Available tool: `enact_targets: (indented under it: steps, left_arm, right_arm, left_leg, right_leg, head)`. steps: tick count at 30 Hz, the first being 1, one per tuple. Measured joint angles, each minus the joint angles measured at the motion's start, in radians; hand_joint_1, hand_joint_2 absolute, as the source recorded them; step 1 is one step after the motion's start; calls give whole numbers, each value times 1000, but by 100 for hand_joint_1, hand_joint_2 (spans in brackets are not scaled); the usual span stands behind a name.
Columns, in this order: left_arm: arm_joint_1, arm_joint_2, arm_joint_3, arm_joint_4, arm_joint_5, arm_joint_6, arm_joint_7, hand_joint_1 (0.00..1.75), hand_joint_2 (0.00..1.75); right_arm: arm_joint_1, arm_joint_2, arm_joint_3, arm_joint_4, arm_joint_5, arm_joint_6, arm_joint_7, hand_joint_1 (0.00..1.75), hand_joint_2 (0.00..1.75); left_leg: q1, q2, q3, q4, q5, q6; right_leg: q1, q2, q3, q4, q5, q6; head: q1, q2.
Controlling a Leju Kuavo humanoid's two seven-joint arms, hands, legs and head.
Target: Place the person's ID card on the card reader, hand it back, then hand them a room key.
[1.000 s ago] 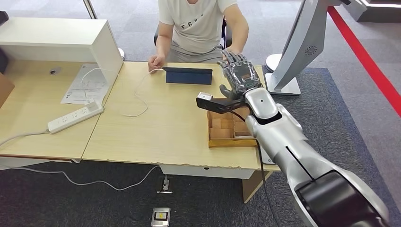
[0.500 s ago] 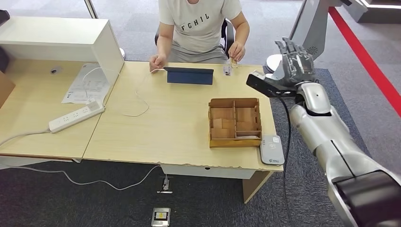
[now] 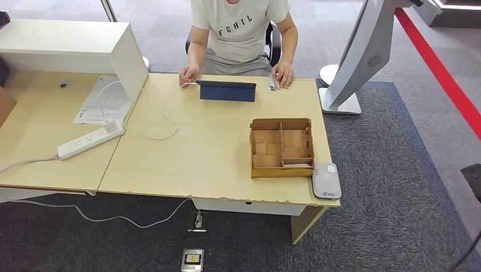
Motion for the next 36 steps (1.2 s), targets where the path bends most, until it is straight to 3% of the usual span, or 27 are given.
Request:
enact_targets:
  steps: [2, 5, 10, 17, 21, 29, 36]
  left_arm:
    - [0, -2, 3, 0, 23, 11, -5, 0, 0]
    - [0, -8, 9, 1, 66, 23, -16, 0, 0]
    - [-5, -17, 13, 2, 218, 5, -85, 0, 0]
    - [-14, -25, 14, 2, 232, -5, -129, 0, 0]
    - [-14, -25, 13, 3, 223, -13, -137, 0, 0]
    - [-14, -23, 13, 3, 210, -27, -156, 0, 0]
    - [-14, -23, 4, 3, 132, -2, -131, 0, 0]
  right_arm:
    - [124, -14, -59, 6, -73, -18, 5, 0, 0]
    - [303, 11, -157, 19, -178, -42, 23, 0, 0]
    - [449, 143, -299, 45, -249, -59, 192, 0, 0]
    - [490, 357, -401, 68, -273, -86, 204, 0, 0]
    - [496, 434, -434, 75, -267, -88, 181, 0, 0]
    - [499, 469, -468, 76, -249, -72, 17, 0, 0]
    - [499, 475, -476, 77, -228, -66, 4, 0, 0]
  left_leg:
    - [1, -2, 0, 0, -1, -1]
    - [2, -4, 0, -1, -3, -3]
    - [4, 2, 4, -3, -4, -6]
    - [6, 6, 7, -3, -2, -9]
    - [6, 6, 8, -3, -2, -10]
    - [4, 6, 8, -3, -2, -10]
    - [3, 6, 8, -3, -2, -10]
  right_leg:
    - [1, -1, 1, 0, -1, -1]
    - [2, -2, 3, 0, -4, -2]
    - [4, 1, 2, 1, -5, -7]
    - [6, 3, 2, 3, -5, -9]
    - [5, 3, 2, 5, -5, -9]
    - [3, 3, 2, 5, -5, -9]
    - [3, 3, 2, 5, -5, -9]
  head:
    - [0, 0]
    - [0, 0]
    - [0, 0]
    - [0, 0]
    - [0, 0]
    - [0, 0]
    - [0, 0]
